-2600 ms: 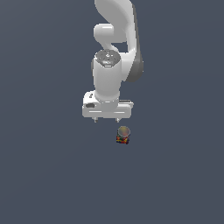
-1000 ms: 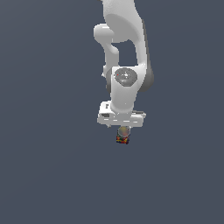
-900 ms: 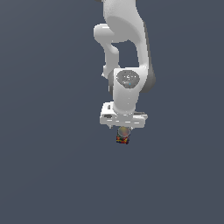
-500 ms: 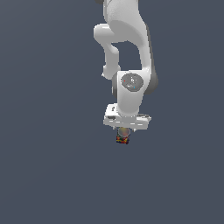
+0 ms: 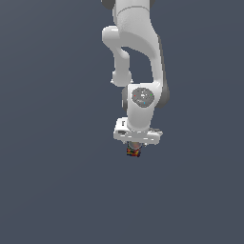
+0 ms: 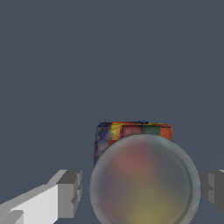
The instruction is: Pick up the object and move it to a goal position.
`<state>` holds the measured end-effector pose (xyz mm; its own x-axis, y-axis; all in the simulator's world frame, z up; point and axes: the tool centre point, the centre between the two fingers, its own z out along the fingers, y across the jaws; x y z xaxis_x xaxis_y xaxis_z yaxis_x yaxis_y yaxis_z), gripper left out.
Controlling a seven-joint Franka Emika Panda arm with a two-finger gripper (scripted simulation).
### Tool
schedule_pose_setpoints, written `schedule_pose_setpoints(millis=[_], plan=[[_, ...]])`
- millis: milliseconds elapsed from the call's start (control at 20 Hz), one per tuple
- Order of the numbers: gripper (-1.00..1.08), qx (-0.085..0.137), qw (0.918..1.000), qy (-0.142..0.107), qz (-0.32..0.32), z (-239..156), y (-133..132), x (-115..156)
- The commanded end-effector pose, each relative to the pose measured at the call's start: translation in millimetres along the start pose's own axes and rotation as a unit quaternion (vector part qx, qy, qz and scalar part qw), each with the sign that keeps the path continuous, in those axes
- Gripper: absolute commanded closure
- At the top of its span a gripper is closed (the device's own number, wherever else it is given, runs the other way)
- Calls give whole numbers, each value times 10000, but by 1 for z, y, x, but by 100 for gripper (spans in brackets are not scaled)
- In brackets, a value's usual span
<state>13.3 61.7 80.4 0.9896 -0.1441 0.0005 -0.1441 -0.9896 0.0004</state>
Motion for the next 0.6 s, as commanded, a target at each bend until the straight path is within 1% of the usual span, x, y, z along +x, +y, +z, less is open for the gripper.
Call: schedule_pose_setpoints(millis=[0, 300, 350, 550], plan=[[-92, 1, 10000, -2, 6, 13, 0, -1], [-92, 1, 10000, -2, 8, 22, -1, 1], [108, 1, 10000, -2, 8, 22, -1, 1], [108, 1, 10000, -2, 8, 22, -1, 1]])
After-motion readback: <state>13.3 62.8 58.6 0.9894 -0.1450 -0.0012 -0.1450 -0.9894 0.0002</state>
